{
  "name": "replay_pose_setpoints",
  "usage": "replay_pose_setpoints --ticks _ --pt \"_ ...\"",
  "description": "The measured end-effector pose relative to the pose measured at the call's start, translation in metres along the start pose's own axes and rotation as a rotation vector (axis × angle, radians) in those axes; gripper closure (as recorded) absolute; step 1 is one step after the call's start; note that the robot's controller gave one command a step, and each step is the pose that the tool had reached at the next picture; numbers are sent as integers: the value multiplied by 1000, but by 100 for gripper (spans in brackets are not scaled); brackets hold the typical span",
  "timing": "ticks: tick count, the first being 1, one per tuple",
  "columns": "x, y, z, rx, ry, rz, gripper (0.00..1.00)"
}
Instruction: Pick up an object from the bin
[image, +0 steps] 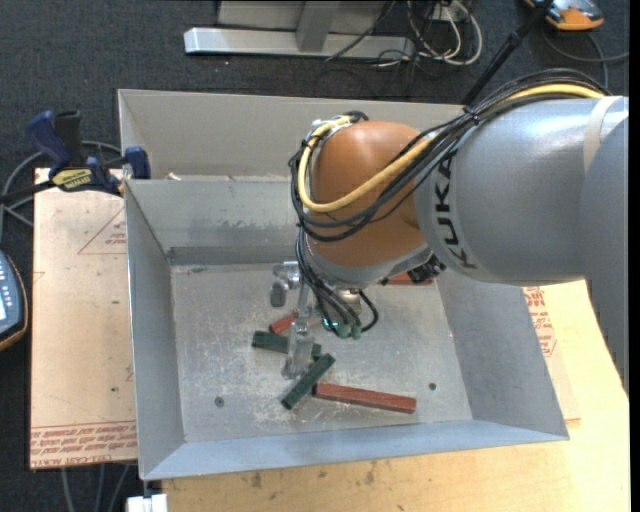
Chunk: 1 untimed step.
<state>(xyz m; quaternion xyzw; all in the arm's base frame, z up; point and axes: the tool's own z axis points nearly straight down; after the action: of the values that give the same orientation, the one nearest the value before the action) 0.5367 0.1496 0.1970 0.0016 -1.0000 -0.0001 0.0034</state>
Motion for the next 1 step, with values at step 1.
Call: replay_pose_setpoints --ticks 1 --pt "-12 -35 127 -2 -12 -148 0"
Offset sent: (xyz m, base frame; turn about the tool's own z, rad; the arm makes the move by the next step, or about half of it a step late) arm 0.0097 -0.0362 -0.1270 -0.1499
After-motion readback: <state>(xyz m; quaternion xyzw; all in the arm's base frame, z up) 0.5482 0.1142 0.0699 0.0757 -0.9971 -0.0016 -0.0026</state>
